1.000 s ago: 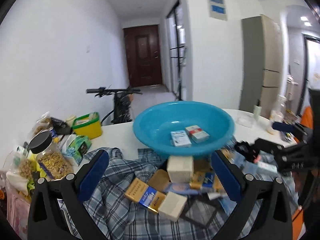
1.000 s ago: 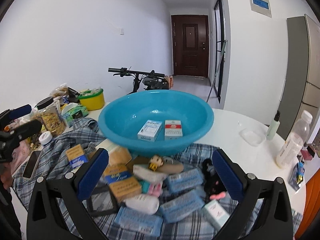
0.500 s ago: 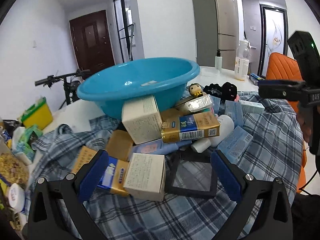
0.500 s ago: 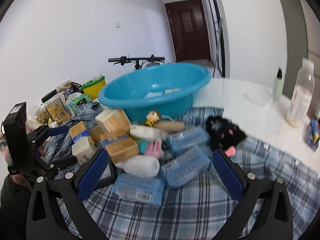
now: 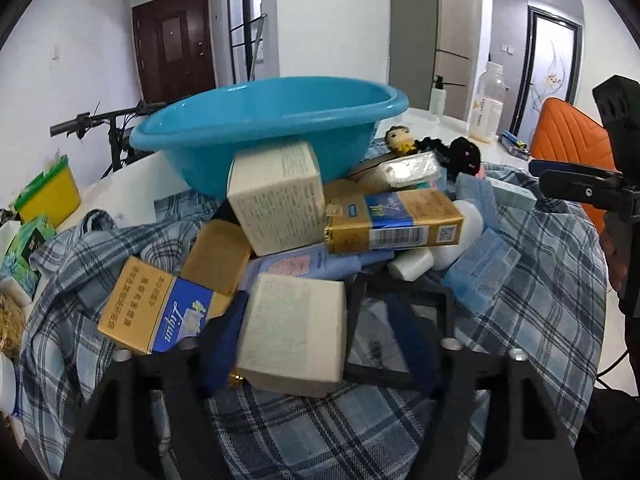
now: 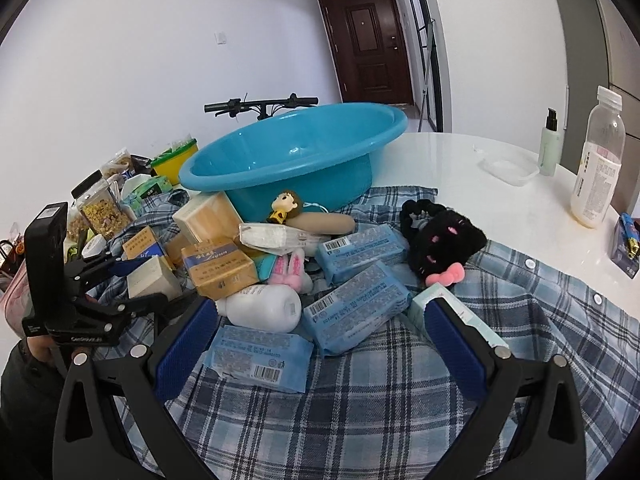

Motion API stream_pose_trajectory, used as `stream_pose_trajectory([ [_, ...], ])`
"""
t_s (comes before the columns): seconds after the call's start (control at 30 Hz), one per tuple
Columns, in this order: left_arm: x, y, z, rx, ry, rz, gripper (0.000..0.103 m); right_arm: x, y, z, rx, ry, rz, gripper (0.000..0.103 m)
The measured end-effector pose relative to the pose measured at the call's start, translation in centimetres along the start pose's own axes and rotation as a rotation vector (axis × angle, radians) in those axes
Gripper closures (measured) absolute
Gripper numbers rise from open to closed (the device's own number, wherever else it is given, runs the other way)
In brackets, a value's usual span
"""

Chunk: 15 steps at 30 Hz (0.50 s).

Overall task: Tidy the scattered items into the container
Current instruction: 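Grasp the white cardboard box with the left tool while the right tool reaches the pale green box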

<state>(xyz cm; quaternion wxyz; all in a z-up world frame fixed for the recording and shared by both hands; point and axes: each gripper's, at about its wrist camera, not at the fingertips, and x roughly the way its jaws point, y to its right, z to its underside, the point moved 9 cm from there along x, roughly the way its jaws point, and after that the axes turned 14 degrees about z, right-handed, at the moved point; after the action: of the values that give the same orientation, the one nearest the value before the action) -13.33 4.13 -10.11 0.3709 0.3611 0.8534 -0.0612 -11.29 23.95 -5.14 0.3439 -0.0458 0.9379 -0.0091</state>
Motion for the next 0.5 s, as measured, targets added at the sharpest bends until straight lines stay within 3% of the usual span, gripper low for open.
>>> stream_pose_trajectory([
  [0.07,0.3,-0.4,0.3,-0.005,-0.017,-0.029,0.057,0.3,0.0,0.3,-0.001,-0.013,0.002,0.0],
  [0.1,0.4,-0.5,0.4,-0.01,-0.016,-0.028,0.058,0.5,0.0,0.5,-0.002,-0.018,0.003,0.0],
  [0.5,-1.1,-0.8,0.0,-0.042,0.067,-0.028,0.059,0.9,0.4,1.8,0.011,-0.037,0.015,0.0],
])
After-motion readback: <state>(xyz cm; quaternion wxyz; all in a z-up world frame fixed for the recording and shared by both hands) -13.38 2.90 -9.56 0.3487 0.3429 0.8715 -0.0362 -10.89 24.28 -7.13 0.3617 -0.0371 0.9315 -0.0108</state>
